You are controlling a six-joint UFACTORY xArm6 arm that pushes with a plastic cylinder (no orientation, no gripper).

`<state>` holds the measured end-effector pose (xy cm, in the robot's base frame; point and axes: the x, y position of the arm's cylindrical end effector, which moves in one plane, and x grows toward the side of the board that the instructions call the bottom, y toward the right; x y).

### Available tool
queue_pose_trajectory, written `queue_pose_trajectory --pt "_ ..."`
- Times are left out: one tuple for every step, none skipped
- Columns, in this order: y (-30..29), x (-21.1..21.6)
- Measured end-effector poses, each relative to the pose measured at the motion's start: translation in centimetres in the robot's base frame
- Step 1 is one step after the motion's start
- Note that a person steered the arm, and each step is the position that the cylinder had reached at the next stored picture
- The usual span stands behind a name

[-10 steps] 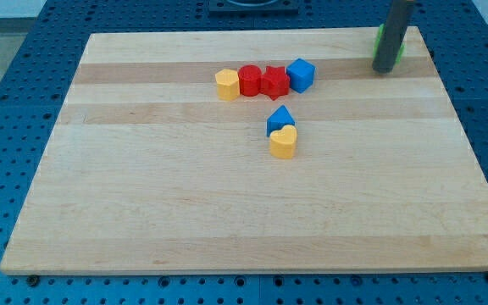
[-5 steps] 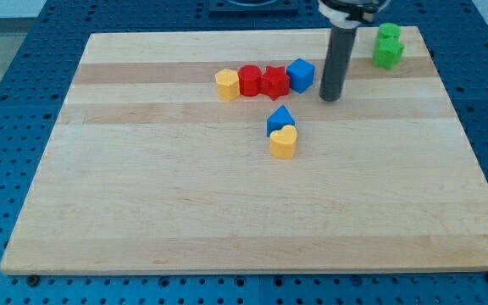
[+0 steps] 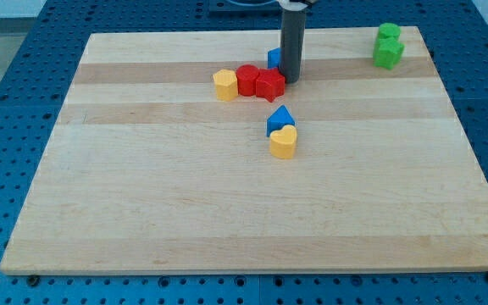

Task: Push green star towards green circle

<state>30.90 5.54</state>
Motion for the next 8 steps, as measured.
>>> queue_pose_trajectory --pt "-0.1 -1.8" --pt "-0.5 -2.8" --pt "-0.7 -3.6" --pt "-1.3 -4.3" --pt "-1.0 -3.8" --pt "1.5 -0.6" --pt "2.5 2.6" --pt "2.0 5.4"
